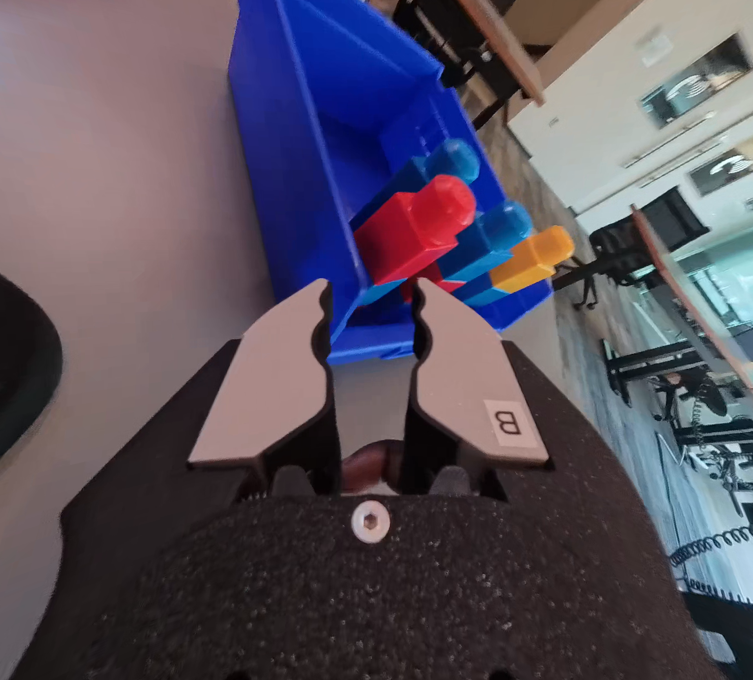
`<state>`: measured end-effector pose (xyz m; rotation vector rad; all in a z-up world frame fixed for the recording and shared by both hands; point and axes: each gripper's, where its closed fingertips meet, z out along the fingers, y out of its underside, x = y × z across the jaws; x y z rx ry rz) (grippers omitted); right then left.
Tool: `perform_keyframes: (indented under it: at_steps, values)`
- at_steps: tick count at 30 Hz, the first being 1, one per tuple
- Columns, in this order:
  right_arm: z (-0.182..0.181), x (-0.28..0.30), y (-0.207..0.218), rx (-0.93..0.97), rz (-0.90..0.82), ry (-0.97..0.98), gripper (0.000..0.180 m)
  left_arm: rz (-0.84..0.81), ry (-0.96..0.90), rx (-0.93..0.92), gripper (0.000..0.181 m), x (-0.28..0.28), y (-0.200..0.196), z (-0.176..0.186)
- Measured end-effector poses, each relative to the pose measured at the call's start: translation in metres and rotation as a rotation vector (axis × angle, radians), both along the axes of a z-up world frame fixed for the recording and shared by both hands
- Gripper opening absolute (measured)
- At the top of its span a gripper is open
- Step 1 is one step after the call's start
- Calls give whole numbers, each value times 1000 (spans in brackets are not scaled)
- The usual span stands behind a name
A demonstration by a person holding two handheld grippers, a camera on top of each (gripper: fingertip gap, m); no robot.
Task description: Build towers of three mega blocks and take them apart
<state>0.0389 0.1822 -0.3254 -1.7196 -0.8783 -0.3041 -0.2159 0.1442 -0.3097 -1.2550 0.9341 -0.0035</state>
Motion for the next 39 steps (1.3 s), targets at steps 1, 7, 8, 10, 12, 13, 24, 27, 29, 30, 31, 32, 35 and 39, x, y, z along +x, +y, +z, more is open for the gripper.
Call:
perform_keyframes:
  at_steps: [1, 7, 8, 10, 12, 13, 24, 27, 29, 30, 31, 32, 35, 39]
  values:
    - [9, -3, -1, 38, 9, 20, 43, -1, 2, 0, 39, 0, 0, 0]
    - [93, -76, -24, 437, 229, 312, 40, -9, 17, -7, 39, 3, 0, -3]
    - [101, -95, -28, 451, 274, 406, 38, -10, 19, -9, 39, 3, 0, -3]
    - [106, -132, -33, 409, 358, 625, 37, -12, 20, -13, 39, 3, -1, -4]
    - [96, -164, -31, 318, 421, 832, 35, -15, 17, -16, 39, 4, -1, -4]
    - [84, -177, -27, 262, 428, 923, 34, -16, 13, -19, 39, 4, -1, -4]
    - [33, -203, -12, -22, 448, 864, 35, -58, -233, -169, 39, -6, 2, 14]
    - [30, -210, -17, 6, 478, 787, 35, 6, -227, -288, 40, -38, 17, 26]
    - [29, -216, -21, 16, 514, 742, 35, 106, -197, -374, 43, -76, 35, 30]
    - [28, -218, -22, 19, 518, 719, 35, 159, -198, -430, 45, -96, 45, 30]
    - [26, -220, -22, 21, 520, 696, 36, 210, -204, -496, 46, -115, 56, 26]
    - [25, -222, -23, 23, 524, 674, 36, 264, -203, -568, 49, -134, 69, 17]
    - [20, -229, -27, 30, 551, 603, 36, 418, -118, -835, 61, -177, 100, -37]
    - [12, -238, -32, 42, 594, 496, 36, 607, 30, -927, 63, -209, 131, -85]
